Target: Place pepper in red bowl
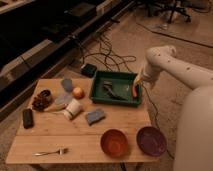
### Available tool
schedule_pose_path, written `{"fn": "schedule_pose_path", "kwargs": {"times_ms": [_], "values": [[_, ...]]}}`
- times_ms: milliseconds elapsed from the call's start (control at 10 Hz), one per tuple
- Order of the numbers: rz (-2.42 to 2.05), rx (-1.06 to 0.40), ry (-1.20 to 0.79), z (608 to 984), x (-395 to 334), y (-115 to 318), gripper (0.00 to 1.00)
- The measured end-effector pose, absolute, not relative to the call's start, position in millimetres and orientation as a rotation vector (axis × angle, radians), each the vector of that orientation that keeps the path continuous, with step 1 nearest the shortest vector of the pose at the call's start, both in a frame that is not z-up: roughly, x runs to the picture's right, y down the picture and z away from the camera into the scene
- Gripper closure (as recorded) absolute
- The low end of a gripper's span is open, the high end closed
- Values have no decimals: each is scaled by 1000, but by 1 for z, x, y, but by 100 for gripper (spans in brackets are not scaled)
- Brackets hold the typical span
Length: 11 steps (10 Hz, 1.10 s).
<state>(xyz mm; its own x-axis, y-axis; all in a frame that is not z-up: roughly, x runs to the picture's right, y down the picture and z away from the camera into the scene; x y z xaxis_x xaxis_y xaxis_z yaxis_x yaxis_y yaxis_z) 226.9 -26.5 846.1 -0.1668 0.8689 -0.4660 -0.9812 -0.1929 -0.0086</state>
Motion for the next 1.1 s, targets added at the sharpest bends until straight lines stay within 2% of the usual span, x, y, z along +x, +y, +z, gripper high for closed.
{"fn": "schedule_pose_path", "kwargs": {"times_ms": [1100], "values": [[1707,-524,313,895,205,-38,35]]}}
